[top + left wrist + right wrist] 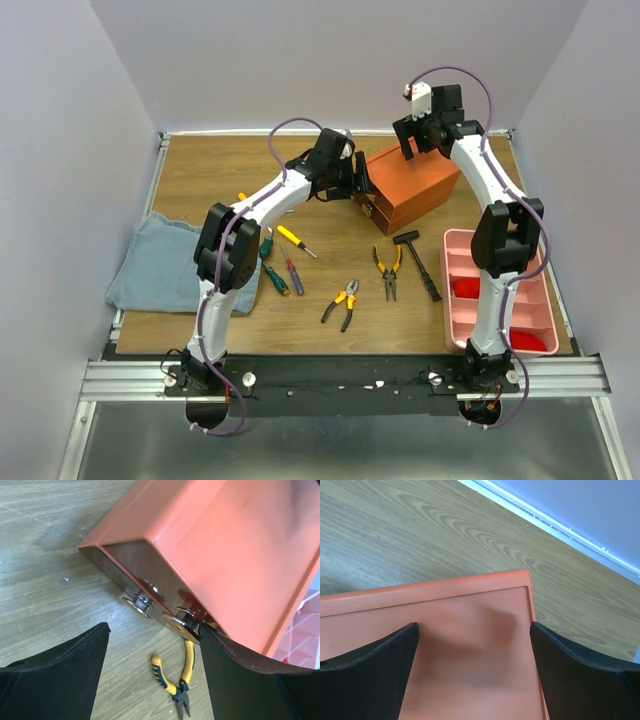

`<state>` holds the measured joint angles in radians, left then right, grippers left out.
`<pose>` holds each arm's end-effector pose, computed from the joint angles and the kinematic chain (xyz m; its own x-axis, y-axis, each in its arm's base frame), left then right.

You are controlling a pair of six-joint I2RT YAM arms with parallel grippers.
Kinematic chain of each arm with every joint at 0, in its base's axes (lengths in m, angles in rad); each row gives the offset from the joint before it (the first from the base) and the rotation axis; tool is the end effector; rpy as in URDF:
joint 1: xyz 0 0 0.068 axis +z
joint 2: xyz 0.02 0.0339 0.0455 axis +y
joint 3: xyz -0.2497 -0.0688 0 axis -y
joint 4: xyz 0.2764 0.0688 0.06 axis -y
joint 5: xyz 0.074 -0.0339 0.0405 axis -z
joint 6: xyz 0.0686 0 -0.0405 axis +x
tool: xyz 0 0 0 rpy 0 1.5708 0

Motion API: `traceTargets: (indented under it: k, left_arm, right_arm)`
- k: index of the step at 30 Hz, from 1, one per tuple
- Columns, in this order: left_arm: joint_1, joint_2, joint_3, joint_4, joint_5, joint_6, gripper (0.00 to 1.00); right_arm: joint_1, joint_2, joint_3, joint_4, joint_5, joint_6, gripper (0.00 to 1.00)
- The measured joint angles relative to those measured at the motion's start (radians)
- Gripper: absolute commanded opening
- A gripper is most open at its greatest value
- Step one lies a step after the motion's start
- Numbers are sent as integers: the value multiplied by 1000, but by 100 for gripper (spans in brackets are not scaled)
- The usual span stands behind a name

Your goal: Sort the tools into containers

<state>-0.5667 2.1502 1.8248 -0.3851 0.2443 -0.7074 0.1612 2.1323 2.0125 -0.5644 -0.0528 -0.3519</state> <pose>0.4503 -0.3062 0.1993 -0.8573 -0.2019 -0.4736 0.1559 0.7749 -0.6125 0.5373 0.0910 0.2613 -0.5165 -0.4327 -0.7389 -0.4034 0.8841 -0.2358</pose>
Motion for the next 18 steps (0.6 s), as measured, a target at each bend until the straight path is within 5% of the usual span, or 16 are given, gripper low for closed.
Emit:
traceTargets:
  k: [18]
  left_arm:
    - [34,-174,-170,-121,-94,82,87]
  right_arm:
    - [8,2,-2,29,53,-34,100]
